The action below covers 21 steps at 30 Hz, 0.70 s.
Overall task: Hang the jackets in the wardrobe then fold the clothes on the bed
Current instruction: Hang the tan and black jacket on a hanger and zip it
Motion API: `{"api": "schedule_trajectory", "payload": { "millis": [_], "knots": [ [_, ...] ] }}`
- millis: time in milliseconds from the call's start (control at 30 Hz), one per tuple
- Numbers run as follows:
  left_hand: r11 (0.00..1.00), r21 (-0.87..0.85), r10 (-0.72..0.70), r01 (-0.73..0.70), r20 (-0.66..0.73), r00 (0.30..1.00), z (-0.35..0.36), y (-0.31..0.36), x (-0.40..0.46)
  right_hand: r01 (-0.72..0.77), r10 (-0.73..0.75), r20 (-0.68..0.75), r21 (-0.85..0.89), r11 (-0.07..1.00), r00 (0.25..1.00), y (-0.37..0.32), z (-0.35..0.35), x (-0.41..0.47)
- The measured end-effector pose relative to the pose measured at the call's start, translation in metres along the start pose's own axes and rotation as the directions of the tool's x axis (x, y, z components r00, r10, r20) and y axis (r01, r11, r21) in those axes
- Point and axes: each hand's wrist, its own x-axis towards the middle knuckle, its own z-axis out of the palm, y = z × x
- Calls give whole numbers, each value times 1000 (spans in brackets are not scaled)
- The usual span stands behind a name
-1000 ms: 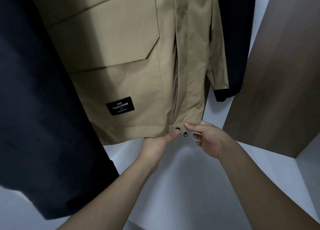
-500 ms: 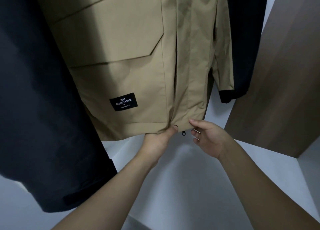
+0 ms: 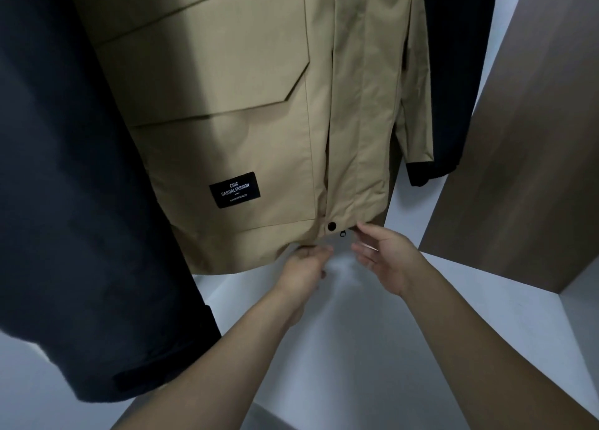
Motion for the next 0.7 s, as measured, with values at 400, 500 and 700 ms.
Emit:
{"api": "schedule_trajectory", "payload": {
  "millis": [400,500,700],
  "knots": [
    [999,5,-37,36,21,999,21,31,-6,196,-253,-243,-235,952,936,-12,6,-20],
    [998,-36,-52,53,19,998,27,67,-9,158,-227,-266,-255,954,937,-38,14,-35],
    [997,13,-76,76,15,997,33,200,-32,53,-155,-363,-275,960,919,-166,28,-92]
  ]
}}
